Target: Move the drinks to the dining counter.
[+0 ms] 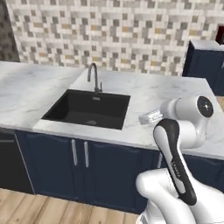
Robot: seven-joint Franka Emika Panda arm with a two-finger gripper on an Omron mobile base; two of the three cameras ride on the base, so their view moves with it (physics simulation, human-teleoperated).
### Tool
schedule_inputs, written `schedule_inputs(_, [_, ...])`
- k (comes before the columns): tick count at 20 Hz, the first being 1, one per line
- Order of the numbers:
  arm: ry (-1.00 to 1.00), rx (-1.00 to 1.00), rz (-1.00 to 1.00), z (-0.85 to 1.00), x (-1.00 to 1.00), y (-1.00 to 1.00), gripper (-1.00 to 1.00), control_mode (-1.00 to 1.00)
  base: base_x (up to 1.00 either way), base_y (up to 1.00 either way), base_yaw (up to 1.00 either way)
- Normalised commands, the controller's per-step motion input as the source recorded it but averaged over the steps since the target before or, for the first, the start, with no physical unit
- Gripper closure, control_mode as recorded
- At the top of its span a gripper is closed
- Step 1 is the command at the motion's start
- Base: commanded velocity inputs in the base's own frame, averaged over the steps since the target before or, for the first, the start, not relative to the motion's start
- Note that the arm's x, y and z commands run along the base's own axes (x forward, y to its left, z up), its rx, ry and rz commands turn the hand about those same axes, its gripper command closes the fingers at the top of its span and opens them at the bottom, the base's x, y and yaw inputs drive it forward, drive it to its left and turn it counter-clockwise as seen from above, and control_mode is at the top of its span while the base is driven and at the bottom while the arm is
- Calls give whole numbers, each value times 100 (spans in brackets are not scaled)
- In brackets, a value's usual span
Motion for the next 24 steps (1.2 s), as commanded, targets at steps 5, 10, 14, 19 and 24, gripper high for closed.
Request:
schedule_inputs(5, [0, 0, 0, 0, 0, 0, -100, 100, -15, 0, 78])
schedule_inputs(10, [0, 0, 0, 0, 0, 0, -100, 100, -23, 0, 76])
schedule_inputs(14, [0, 0, 0, 0, 0, 0, -100, 100, -30, 1, 69])
schedule_inputs(19, [0, 0, 0, 0, 0, 0, -100, 100, -71, 23, 55])
schedule_inputs(24, [0, 0, 0, 0, 0, 0, -100, 100, -72, 51, 35])
